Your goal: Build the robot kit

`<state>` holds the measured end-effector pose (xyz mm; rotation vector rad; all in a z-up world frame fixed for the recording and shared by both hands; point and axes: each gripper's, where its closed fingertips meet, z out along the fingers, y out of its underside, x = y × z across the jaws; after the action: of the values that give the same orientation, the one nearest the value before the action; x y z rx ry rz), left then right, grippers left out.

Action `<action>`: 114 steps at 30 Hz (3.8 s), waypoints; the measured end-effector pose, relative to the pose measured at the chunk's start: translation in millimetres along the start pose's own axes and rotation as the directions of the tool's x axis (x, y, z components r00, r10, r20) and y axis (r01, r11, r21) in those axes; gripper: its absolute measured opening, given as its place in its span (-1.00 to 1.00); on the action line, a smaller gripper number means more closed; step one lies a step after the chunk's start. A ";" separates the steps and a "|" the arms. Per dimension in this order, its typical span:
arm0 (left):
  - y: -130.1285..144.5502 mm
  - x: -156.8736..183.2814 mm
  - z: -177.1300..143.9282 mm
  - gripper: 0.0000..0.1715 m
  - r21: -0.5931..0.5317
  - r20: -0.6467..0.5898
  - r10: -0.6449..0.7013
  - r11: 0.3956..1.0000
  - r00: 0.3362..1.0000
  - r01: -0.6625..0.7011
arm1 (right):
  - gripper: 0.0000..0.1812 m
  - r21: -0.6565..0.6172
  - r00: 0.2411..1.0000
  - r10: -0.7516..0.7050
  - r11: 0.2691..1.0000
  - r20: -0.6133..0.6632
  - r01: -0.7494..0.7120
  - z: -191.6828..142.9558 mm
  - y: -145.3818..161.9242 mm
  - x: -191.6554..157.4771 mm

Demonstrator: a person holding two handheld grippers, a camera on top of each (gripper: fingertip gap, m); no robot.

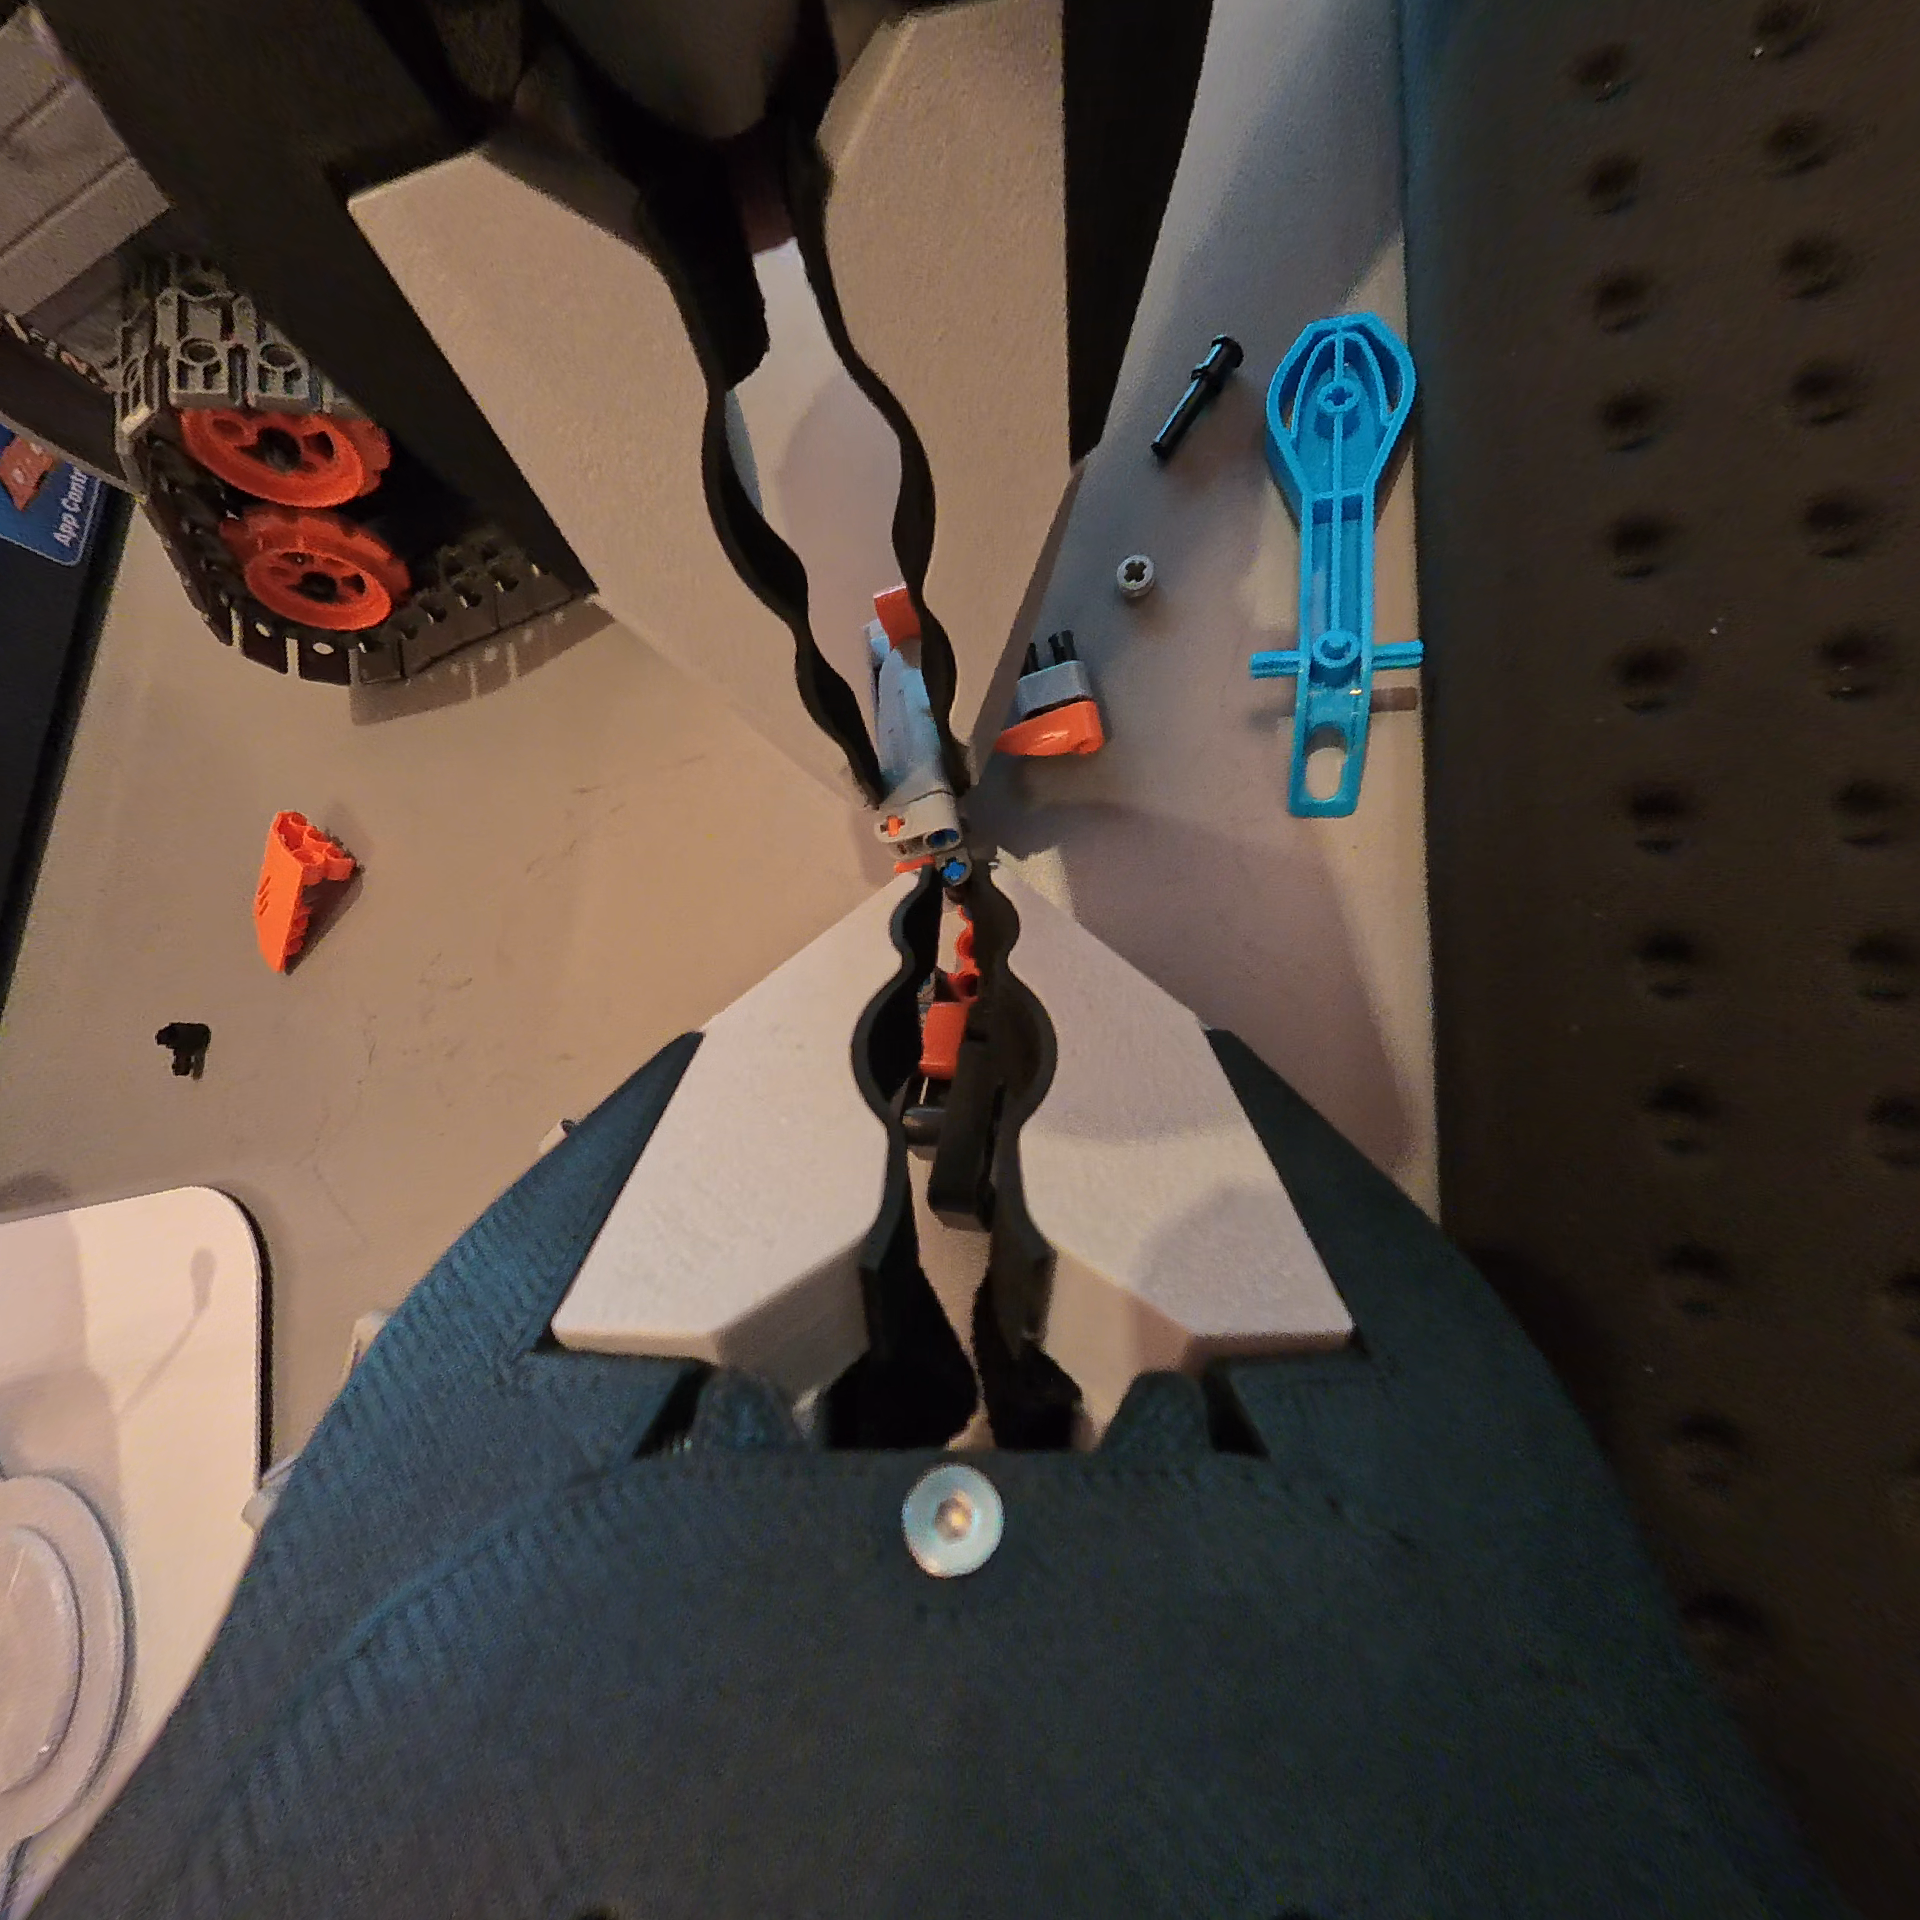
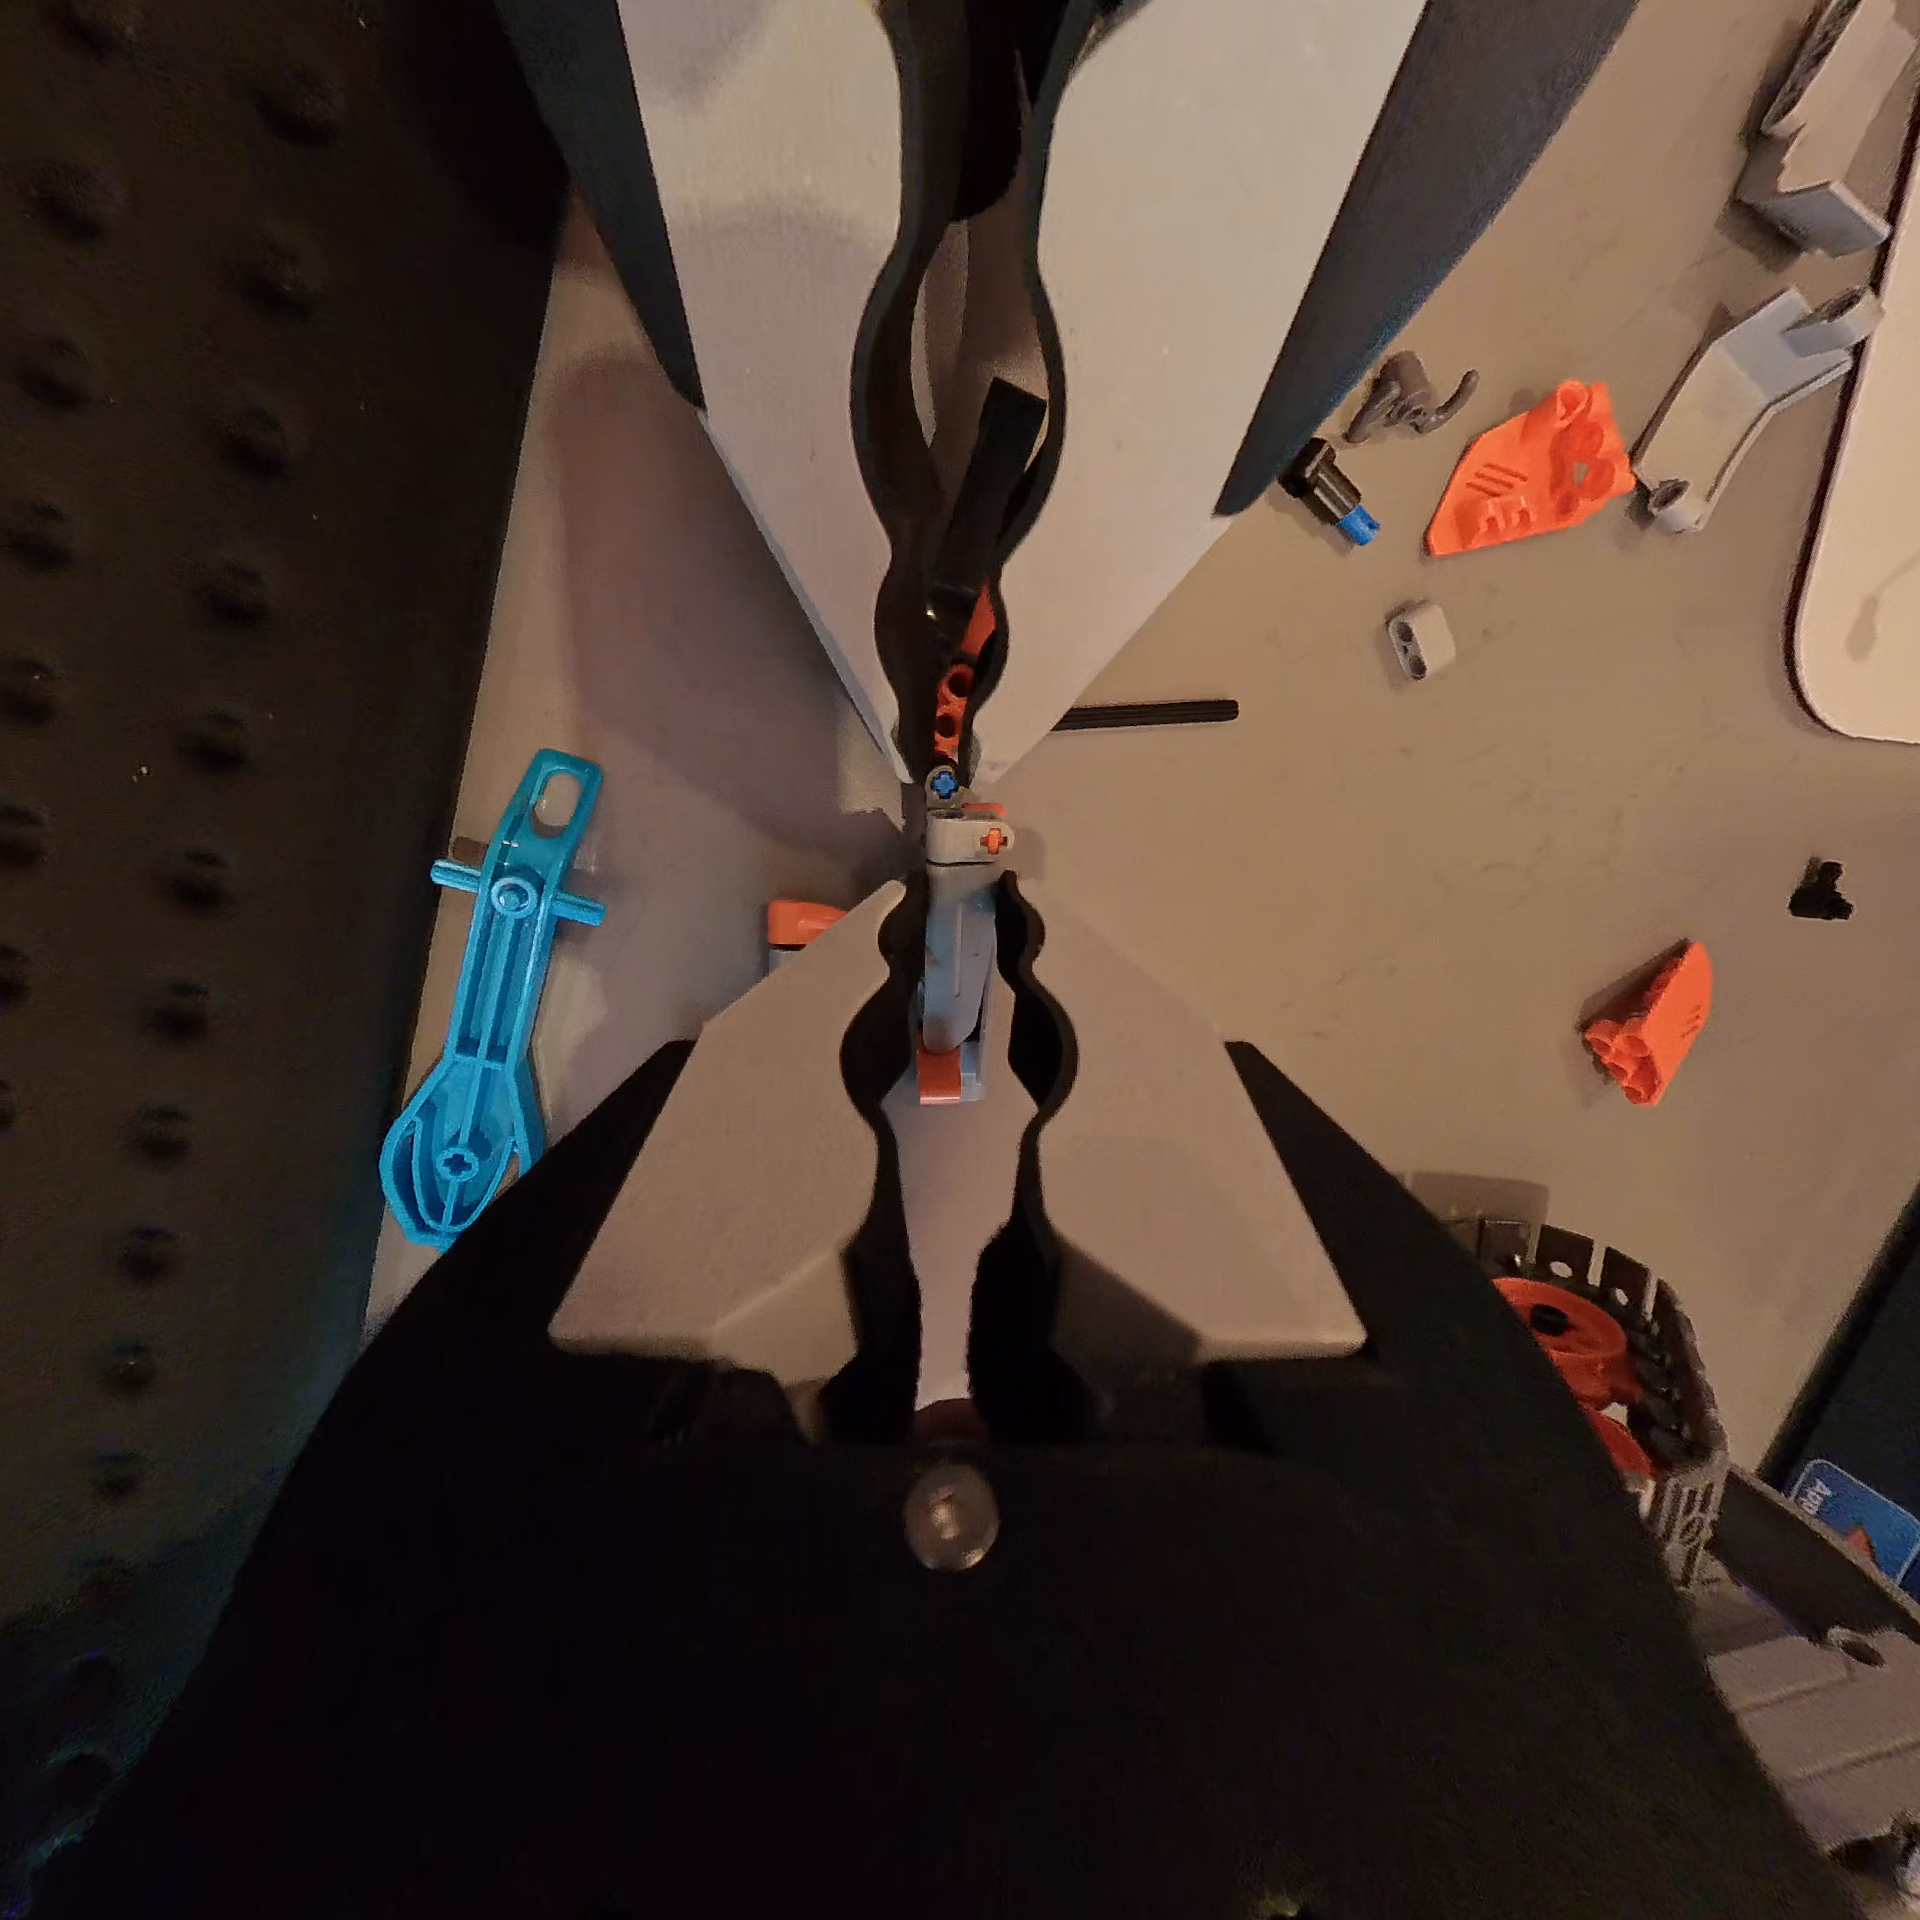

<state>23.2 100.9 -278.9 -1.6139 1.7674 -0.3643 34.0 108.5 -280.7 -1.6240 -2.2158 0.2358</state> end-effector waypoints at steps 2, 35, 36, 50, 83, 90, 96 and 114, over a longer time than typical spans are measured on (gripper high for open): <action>2.6 1.0 1.0 -0.96 -0.003 -0.009 -0.008 1.000 1.000 0.008 | -0.89 -0.020 1.000 -0.006 1.000 0.012 0.006 2.5 -0.2 -0.7; 26.6 -7.4 -18.6 -0.70 0.015 0.020 -0.094 0.995 0.995 0.094 | -1.00 0.144 0.987 0.160 0.977 -0.014 -0.156 2.2 -6.7 6.0; 26.8 -6.8 -18.6 -0.70 0.028 0.022 -0.112 0.993 0.993 0.112 | -1.00 0.146 0.986 0.165 0.976 -0.019 -0.161 2.7 -6.2 6.1; 34.0 -0.1 -14.9 -0.73 0.031 0.040 -0.163 0.986 0.986 0.162 | -1.00 0.267 0.983 0.182 0.949 -0.027 -0.169 -15.6 -7.7 12.8; 32.8 0.1 -13.7 -0.73 0.015 0.015 -0.146 0.989 0.989 0.146 | -1.00 0.177 0.987 0.113 0.980 -0.110 -0.092 -4.3 6.8 5.7; 33.2 0.1 -12.9 -0.69 0.012 0.019 -0.152 0.988 0.988 0.151 | -0.91 0.225 0.992 0.124 0.967 -0.008 -0.119 -26.0 -2.8 -19.8; 27.5 2.5 -19.0 -0.54 0.038 0.011 -0.158 0.987 0.987 0.157 | -0.79 0.129 0.980 0.185 0.973 0.078 -0.194 1.5 17.3 -35.4; -43.7 -11.9 -51.9 -0.74 0.436 -0.092 -0.537 0.736 0.839 0.518 | -0.88 0.325 0.772 0.031 0.917 -0.634 0.230 -59.8 -46.8 5.7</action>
<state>21.6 91.4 -210.7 -1.7273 1.0421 -0.9277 15.1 93.8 -208.4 -1.1333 -1.5995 0.0688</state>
